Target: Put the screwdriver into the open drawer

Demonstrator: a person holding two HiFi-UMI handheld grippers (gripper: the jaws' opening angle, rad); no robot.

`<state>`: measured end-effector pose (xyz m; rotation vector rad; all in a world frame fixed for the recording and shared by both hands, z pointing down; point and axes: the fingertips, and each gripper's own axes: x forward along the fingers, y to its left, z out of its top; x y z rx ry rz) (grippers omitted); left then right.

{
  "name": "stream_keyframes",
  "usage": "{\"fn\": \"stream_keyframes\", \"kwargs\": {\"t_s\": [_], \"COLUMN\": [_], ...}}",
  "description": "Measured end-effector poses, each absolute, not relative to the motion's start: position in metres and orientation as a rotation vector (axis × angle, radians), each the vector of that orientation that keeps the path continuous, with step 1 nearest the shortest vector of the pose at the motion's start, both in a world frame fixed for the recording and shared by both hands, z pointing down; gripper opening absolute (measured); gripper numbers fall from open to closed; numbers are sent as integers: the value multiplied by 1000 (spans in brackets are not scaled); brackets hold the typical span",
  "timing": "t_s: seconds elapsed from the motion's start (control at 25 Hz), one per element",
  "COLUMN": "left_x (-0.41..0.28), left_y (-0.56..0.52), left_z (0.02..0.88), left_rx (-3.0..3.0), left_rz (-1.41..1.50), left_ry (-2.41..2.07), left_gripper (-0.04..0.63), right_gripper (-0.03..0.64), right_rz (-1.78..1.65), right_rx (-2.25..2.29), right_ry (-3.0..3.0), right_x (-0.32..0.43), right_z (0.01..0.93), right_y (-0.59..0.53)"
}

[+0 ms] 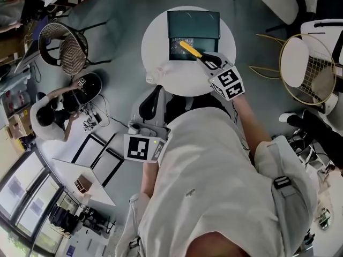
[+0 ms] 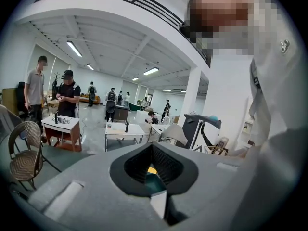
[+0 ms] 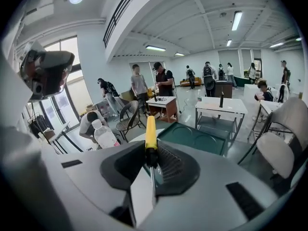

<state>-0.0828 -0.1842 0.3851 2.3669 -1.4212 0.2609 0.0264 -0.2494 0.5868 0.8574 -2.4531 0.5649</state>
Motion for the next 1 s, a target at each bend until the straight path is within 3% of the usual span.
{"fn": "stream_keyframes", "kwargs": {"t_s": [1.0], "left_x": [-85], "left_y": [-189], "left_z": [400], "left_rx": [2252], "left_rz": [272], "left_ry": [-1491], "left_gripper": [11], "right_gripper": [84], "right_rz": [639], "right_rx": [805], "right_ry": [-2070], "right_x": [40], "right_z": [718], "right_y": [-271]}}
